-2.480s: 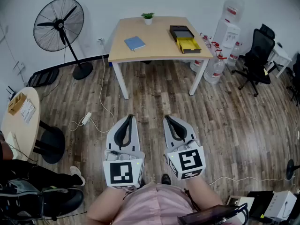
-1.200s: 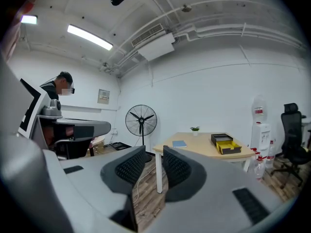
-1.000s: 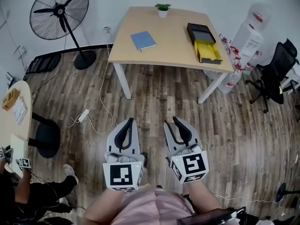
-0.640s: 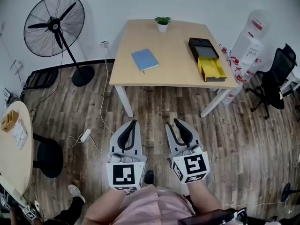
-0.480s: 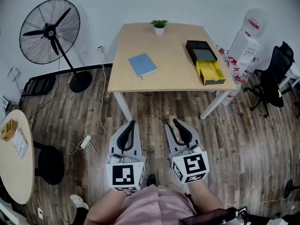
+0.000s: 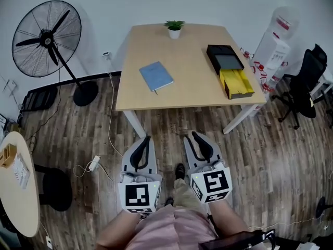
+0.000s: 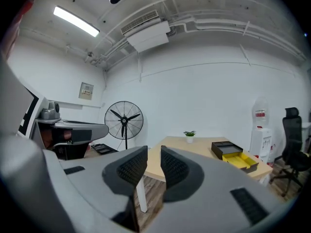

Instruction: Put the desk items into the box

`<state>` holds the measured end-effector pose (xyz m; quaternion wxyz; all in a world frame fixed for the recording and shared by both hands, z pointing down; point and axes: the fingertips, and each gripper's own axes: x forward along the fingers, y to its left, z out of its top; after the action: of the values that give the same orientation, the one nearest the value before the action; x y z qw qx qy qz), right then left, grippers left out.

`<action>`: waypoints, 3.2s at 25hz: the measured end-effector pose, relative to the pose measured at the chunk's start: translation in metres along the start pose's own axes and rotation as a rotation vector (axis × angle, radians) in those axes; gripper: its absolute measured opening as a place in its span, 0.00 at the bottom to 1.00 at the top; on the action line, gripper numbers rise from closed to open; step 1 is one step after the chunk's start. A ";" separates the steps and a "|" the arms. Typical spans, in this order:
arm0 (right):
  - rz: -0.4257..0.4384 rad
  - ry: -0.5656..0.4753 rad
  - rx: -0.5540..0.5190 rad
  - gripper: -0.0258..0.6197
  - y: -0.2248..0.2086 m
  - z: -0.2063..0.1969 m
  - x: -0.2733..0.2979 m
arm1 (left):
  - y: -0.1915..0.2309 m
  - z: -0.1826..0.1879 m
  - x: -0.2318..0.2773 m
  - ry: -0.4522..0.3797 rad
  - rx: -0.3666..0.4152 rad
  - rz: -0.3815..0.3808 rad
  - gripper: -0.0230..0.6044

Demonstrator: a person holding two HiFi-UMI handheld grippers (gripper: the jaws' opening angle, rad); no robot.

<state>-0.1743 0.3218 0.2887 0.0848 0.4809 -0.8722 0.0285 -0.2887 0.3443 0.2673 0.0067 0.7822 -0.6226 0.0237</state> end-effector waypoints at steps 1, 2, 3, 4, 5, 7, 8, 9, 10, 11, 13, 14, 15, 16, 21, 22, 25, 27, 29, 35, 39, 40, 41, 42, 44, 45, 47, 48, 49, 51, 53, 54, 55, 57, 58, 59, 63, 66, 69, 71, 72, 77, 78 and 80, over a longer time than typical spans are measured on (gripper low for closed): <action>0.003 -0.001 0.000 0.18 -0.003 0.001 0.008 | 0.003 -0.001 0.007 0.003 0.003 0.002 0.05; 0.006 -0.003 0.001 0.18 -0.006 0.002 0.017 | 0.007 -0.002 0.016 0.005 0.007 0.005 0.05; 0.010 -0.004 0.002 0.18 -0.010 0.003 0.027 | 0.011 -0.003 0.025 0.008 0.010 0.009 0.05; 0.014 -0.003 0.003 0.18 -0.015 0.003 0.037 | 0.015 -0.004 0.035 0.011 0.011 0.014 0.05; 0.019 0.001 0.003 0.18 -0.020 0.003 0.049 | 0.019 -0.005 0.046 0.014 0.011 0.019 0.05; 0.033 0.012 -0.001 0.18 -0.033 0.002 0.073 | 0.028 -0.009 0.070 0.027 0.008 0.034 0.05; 0.039 0.016 -0.003 0.18 -0.040 0.003 0.087 | 0.033 -0.011 0.083 0.036 0.005 0.042 0.05; 0.045 0.020 -0.004 0.18 -0.049 0.005 0.101 | 0.038 -0.012 0.097 0.045 0.003 0.052 0.05; 0.051 0.022 -0.004 0.18 -0.057 0.007 0.116 | 0.044 -0.013 0.111 0.053 0.000 0.062 0.05; 0.058 0.024 -0.003 0.18 -0.066 0.010 0.131 | 0.049 -0.014 0.125 0.060 -0.001 0.071 0.05; 0.071 0.030 -0.002 0.18 -0.081 0.014 0.161 | 0.059 -0.013 0.153 0.069 -0.003 0.086 0.05; 0.078 0.033 -0.002 0.18 -0.088 0.016 0.175 | 0.063 -0.013 0.167 0.072 -0.004 0.092 0.05; 0.085 0.035 -0.001 0.18 -0.094 0.017 0.189 | 0.067 -0.013 0.181 0.074 -0.003 0.098 0.05; 0.092 0.036 0.001 0.18 -0.100 0.018 0.203 | 0.070 -0.013 0.194 0.076 -0.001 0.103 0.05; 0.132 0.027 0.002 0.18 -0.126 0.028 0.257 | 0.085 -0.010 0.248 0.081 0.008 0.136 0.05; 0.140 0.021 0.000 0.18 -0.130 0.032 0.266 | 0.088 -0.007 0.255 0.076 0.011 0.144 0.05; 0.162 -0.005 -0.009 0.18 -0.138 0.046 0.288 | 0.097 0.003 0.273 0.057 0.022 0.172 0.05; 0.178 -0.015 -0.014 0.18 -0.140 0.053 0.299 | 0.104 0.009 0.281 0.048 0.027 0.192 0.05; 0.193 -0.022 -0.027 0.18 -0.141 0.059 0.310 | 0.112 0.014 0.288 0.034 0.033 0.211 0.05; 0.191 -0.045 -0.050 0.18 -0.148 0.074 0.342 | 0.144 0.024 0.308 -0.005 0.035 0.255 0.05; 0.182 -0.025 -0.059 0.18 -0.149 0.071 0.364 | 0.165 0.020 0.323 -0.005 0.021 0.258 0.05; 0.177 -0.017 -0.061 0.18 -0.151 0.069 0.370 | 0.169 0.016 0.328 0.003 0.016 0.254 0.05; 0.173 -0.008 -0.061 0.19 -0.152 0.068 0.377 | 0.174 0.013 0.333 0.011 0.010 0.250 0.05; 0.168 0.003 -0.061 0.19 -0.153 0.066 0.383 | 0.178 0.009 0.339 0.020 0.005 0.246 0.05; 0.160 0.027 -0.061 0.19 -0.156 0.061 0.399 | 0.188 0.003 0.352 0.037 -0.003 0.236 0.05; 0.157 0.039 -0.060 0.20 -0.159 0.059 0.407 | 0.194 -0.001 0.359 0.046 -0.007 0.231 0.05; 0.152 0.070 -0.056 0.21 -0.162 0.050 0.422 | 0.204 -0.010 0.372 0.068 -0.016 0.221 0.05; 0.151 0.089 -0.051 0.21 -0.163 0.043 0.428 | 0.209 -0.017 0.377 0.082 -0.021 0.218 0.05; 0.151 0.109 -0.046 0.21 -0.163 0.036 0.433 | 0.214 -0.023 0.381 0.097 -0.027 0.216 0.05; 0.150 0.147 -0.035 0.22 -0.164 0.020 0.444 | 0.222 -0.036 0.391 0.125 -0.035 0.213 0.05; 0.149 0.186 -0.020 0.23 -0.165 0.003 0.454 | 0.229 -0.049 0.401 0.152 -0.044 0.206 0.05; 0.148 0.206 -0.011 0.23 -0.165 -0.006 0.458 | 0.231 -0.056 0.404 0.168 -0.049 0.202 0.05; 0.149 0.227 -0.001 0.24 -0.165 -0.016 0.461 | 0.233 -0.064 0.406 0.185 -0.055 0.198 0.05; 0.151 0.267 0.014 0.24 -0.164 -0.035 0.468 | 0.237 -0.080 0.411 0.219 -0.067 0.190 0.05; 0.151 0.286 0.019 0.25 -0.164 -0.043 0.471 | 0.239 -0.087 0.413 0.235 -0.073 0.186 0.05; 0.151 0.305 0.024 0.25 -0.165 -0.052 0.474 | 0.240 -0.095 0.416 0.248 -0.080 0.182 0.05; 0.140 0.393 0.053 0.26 -0.170 -0.094 0.479 | 0.236 -0.132 0.423 0.323 -0.106 0.156 0.05; 0.139 0.455 0.078 0.26 -0.171 -0.129 0.483 | 0.233 -0.163 0.429 0.373 -0.124 0.139 0.05; 0.145 0.509 0.090 0.27 -0.168 -0.156 0.488 | 0.233 -0.184 0.435 0.409 -0.135 0.127 0.05; 0.144 0.547 0.100 0.27 -0.167 -0.171 0.490 | 0.234 -0.194 0.438 0.427 -0.139 0.119 0.05; 0.142 0.566 0.104 0.27 -0.167 -0.178 0.491 | 0.235 -0.198 0.440 0.433 -0.141 0.116 0.05; 0.131 0.643 0.137 0.28 -0.167 -0.204 0.491 | 0.239 -0.215 0.443 0.467 -0.150 0.111 0.05; 0.133 0.646 0.149 0.28 -0.167 -0.206 0.491 | 0.239 -0.218 0.443 0.473 -0.152 0.109 0.05; 0.143 0.649 0.172 0.28 -0.167 -0.207 0.492 | 0.239 -0.225 0.444 0.484 -0.155 0.105 0.05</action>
<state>-0.2656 -0.1505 0.5732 0.3147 0.3899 -0.8257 0.2592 -0.4292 -0.1325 0.5072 0.2141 0.7174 -0.6428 0.1625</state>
